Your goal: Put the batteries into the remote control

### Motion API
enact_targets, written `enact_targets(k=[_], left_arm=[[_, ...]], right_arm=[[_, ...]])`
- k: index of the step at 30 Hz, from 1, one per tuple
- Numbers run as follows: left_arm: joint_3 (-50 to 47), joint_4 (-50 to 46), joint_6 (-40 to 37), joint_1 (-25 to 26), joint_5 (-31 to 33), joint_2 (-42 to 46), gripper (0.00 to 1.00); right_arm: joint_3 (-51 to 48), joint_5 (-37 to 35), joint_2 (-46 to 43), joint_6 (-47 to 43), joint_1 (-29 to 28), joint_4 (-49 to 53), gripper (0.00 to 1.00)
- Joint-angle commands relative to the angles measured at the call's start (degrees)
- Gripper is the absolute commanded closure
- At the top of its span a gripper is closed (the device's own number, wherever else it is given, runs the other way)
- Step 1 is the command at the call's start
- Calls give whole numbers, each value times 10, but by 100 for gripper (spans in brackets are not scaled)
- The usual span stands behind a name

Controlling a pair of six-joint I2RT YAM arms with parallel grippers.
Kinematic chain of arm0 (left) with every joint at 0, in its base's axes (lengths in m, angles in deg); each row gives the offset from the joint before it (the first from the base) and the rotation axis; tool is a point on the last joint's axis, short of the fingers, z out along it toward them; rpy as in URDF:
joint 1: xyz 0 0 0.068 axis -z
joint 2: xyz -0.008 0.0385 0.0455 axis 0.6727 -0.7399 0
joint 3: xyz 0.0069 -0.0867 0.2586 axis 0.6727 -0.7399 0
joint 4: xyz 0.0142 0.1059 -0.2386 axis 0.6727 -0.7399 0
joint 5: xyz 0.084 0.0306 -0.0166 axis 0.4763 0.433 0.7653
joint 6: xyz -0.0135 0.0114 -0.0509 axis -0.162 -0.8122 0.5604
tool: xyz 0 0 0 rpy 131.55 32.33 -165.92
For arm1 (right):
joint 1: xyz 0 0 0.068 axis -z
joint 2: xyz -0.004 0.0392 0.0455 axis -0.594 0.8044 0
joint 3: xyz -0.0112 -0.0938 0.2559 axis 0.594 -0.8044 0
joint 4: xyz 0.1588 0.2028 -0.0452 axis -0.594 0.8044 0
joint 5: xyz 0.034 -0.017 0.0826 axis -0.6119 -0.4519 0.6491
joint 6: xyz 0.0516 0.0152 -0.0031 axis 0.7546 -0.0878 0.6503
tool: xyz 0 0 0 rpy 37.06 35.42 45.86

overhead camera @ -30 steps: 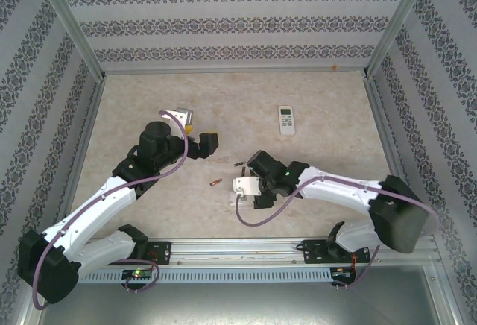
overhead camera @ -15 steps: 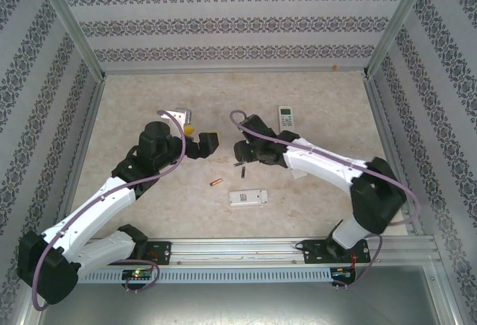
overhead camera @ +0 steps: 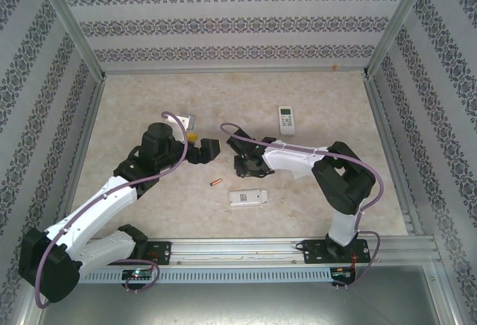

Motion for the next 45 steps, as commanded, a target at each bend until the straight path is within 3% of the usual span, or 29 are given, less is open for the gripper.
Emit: enact_targets(k=[1,9,12,15,20,29,38,45], left_arm=[[7,-9,-15,-6,-19,-4,0],[2,-11,-13,-5,-27,-4,0],[4,-58,-7,-5,-37,-6,0],[-1,-81,6,5,-96,-16,2],[-19,-80,12,61,-141,-49,10],[-41,-33,55,117,-144,-108,16],[-49,-32,54,122,-124,-109,13],[-49,-27,56,122,-123,-113,11]], right_arm=[[12,3,16,12,-8,-6,75],[5,-7,3,16,-8,8,95],[-39,-30,-76,16,-14,-2,98],[-118,-76,-175,38,-23,-17,98],[-225,-72,-273,75,-42,-49,98],[-255,-64,-262,118,-77,-62,97],[-280,-119,-278,85,-86,-59,96],[-281,-116,-257,69,-90,-68,95]])
